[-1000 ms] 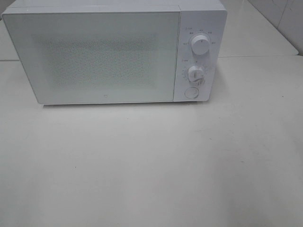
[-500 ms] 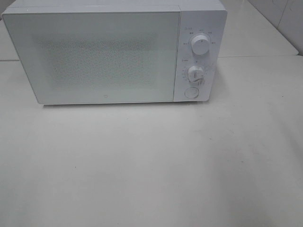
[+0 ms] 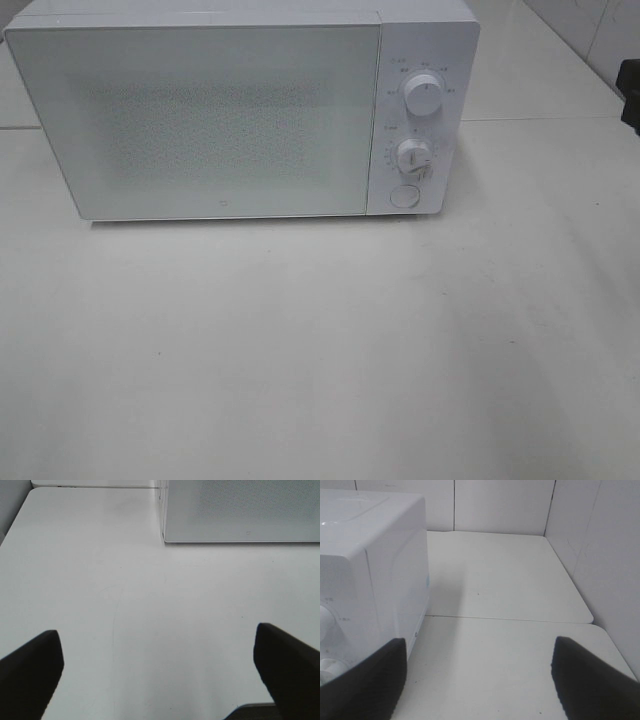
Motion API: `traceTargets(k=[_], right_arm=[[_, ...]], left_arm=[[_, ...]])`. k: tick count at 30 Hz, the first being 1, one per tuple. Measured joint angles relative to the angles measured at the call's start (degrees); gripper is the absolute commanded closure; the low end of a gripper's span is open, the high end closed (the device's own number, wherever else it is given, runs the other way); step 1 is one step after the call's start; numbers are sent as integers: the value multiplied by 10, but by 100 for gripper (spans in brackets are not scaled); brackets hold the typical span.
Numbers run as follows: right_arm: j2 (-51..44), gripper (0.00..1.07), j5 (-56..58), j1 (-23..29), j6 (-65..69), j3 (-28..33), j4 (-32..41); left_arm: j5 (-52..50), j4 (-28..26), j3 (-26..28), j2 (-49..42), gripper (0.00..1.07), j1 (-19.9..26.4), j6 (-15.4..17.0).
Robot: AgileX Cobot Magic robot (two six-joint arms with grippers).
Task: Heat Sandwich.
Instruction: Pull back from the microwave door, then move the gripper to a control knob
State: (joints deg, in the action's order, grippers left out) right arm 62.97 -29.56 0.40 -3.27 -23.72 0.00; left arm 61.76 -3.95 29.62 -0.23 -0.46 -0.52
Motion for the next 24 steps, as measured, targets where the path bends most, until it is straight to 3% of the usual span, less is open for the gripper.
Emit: traceTargets(k=[5,12,24], right_arm=[[29,31,-58,23,-37,13,61],[97,31,-169,127,-113,35,178],[211,31,-289,250,-129,35,280]], left_arm=[[0,0,0,0,9,0,0],[0,0,0,0,9,0,0],[0,0,0,0,9,0,0]])
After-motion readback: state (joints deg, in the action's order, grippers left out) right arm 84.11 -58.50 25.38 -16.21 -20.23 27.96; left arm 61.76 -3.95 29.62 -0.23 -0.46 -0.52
